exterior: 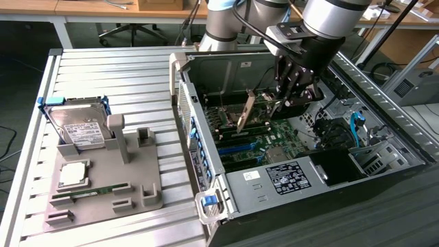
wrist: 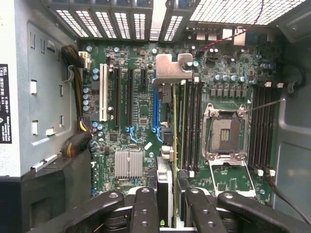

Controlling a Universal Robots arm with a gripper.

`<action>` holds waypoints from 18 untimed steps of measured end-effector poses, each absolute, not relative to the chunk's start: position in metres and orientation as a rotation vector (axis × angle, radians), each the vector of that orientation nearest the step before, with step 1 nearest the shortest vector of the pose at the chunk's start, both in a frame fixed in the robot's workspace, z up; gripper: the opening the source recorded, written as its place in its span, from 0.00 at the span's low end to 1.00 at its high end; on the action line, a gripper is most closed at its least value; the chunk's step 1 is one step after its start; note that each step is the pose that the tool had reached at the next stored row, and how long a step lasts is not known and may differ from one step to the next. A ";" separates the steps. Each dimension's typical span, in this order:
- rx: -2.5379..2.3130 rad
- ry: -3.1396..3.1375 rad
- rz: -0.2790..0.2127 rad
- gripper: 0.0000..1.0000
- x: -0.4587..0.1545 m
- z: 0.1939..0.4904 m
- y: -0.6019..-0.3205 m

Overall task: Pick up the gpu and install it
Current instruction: 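Insert the gpu into the slot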

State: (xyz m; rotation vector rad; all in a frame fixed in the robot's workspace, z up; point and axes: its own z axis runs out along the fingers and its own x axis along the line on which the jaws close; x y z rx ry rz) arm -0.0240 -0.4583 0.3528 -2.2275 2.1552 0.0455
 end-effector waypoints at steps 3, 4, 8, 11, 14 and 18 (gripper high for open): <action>-2.227 2.155 0.046 0.27 -0.024 0.352 -0.459; -2.227 2.155 0.046 0.27 -0.024 0.352 -0.459; -2.228 2.155 0.045 0.27 -0.025 0.352 -0.460; -2.228 2.155 0.045 0.27 -0.026 0.352 -0.461; -2.227 2.155 0.045 0.27 -0.026 0.351 -0.462; -2.228 2.155 0.045 0.27 -0.027 0.351 -0.462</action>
